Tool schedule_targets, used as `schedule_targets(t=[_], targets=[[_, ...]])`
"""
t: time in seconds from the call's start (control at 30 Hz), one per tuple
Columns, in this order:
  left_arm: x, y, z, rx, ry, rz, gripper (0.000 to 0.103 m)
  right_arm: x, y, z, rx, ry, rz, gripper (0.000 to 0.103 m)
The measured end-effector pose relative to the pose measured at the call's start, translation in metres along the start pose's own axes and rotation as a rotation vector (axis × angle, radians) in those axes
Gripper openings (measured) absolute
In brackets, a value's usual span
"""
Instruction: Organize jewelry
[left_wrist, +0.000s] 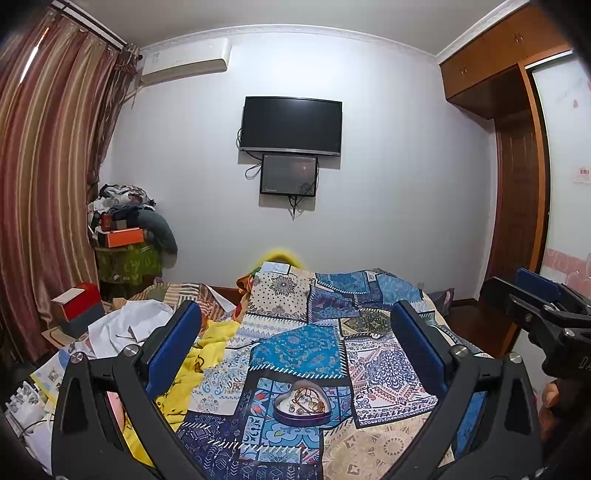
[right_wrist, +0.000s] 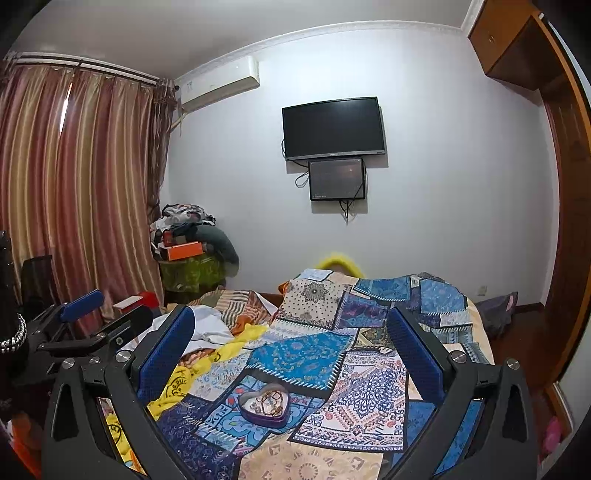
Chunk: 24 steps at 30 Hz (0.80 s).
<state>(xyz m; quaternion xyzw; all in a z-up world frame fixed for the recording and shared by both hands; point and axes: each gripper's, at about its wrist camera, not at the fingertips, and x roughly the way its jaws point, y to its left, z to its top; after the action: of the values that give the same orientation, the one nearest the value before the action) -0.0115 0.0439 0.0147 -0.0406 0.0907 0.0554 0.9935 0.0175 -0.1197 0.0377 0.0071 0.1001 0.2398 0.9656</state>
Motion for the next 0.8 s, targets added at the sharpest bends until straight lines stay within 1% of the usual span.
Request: schedule_targets(t=[0.8], targets=[[0.0068,0.0020,-0.0049,-0.002,0.019,-0.009,0.102,0.0040,-0.0049,-0.0035,0.027,0.029,-0.003,0.103]])
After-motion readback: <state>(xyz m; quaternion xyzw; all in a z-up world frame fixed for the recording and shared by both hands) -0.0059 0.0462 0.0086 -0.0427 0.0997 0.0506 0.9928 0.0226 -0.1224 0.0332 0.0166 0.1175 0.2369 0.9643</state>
